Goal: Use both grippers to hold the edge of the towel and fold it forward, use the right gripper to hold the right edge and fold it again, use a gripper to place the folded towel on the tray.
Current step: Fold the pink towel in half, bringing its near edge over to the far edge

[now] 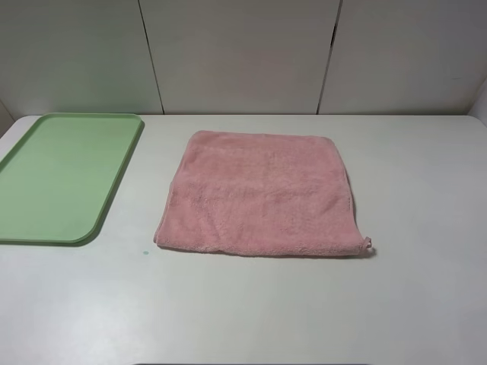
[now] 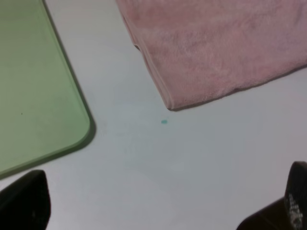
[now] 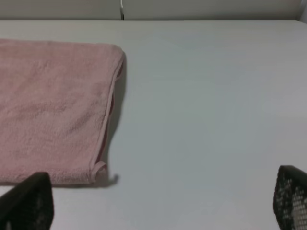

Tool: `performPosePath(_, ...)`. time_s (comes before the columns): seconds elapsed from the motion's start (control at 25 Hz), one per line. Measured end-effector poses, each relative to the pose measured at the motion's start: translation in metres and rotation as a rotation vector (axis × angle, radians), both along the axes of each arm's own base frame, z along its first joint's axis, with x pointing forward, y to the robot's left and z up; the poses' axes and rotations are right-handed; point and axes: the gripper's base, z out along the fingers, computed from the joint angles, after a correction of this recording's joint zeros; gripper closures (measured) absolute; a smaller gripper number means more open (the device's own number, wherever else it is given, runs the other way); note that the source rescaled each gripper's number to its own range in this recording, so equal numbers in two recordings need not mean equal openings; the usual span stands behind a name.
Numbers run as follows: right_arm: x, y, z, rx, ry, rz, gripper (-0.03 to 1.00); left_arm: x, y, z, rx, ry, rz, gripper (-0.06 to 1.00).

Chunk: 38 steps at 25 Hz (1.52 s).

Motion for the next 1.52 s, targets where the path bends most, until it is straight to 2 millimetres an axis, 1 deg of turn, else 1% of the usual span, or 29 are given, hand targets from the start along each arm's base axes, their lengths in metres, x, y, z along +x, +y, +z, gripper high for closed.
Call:
performPosePath(0.6, 0.0, 0.0, 0.0, -0.003, 0.0, 0.002, -0.03, 0.0, 0.0, 0.0, 0.0, 0.0, 0.0, -0.04)
performPosePath(0.8, 0.0, 0.0, 0.0, -0.061, -0.002, 0.028, -0.03, 0.001, 0.0, 0.0, 0.002, 0.007, 0.0, -0.04)
performPosePath(0.88, -0.001, 0.0, 0.003, -0.094, -0.014, 0.043, -0.03, 0.005, -0.001, 0.0, 0.015, 0.042, -0.003, -0.04)
performPosePath(1.04, -0.002, 0.0, 0.016, -0.121, -0.034, 0.054, -0.03, 0.016, -0.004, 0.005, 0.063, 0.111, -0.028, -0.04)
performPosePath(1.16, 0.006, 0.0, 0.025, -0.133, -0.003, 0.061, -0.03, 0.024, -0.006, 0.016, 0.089, 0.131, -0.054, -0.04)
performPosePath(1.24, 0.016, 0.0, 0.031, -0.146, 0.023, 0.077, -0.03, 0.027, -0.007, 0.026, 0.109, 0.126, -0.091, -0.04)
performPosePath(1.4, 0.042, 0.001, 0.038, -0.193, 0.092, 0.136, -0.03, 0.041, -0.013, 0.043, 0.162, 0.138, -0.184, -0.04)
performPosePath(1.52, 0.063, 0.002, 0.041, -0.237, 0.157, 0.183, -0.03, 0.055, -0.02, 0.051, 0.217, 0.168, -0.273, -0.04)
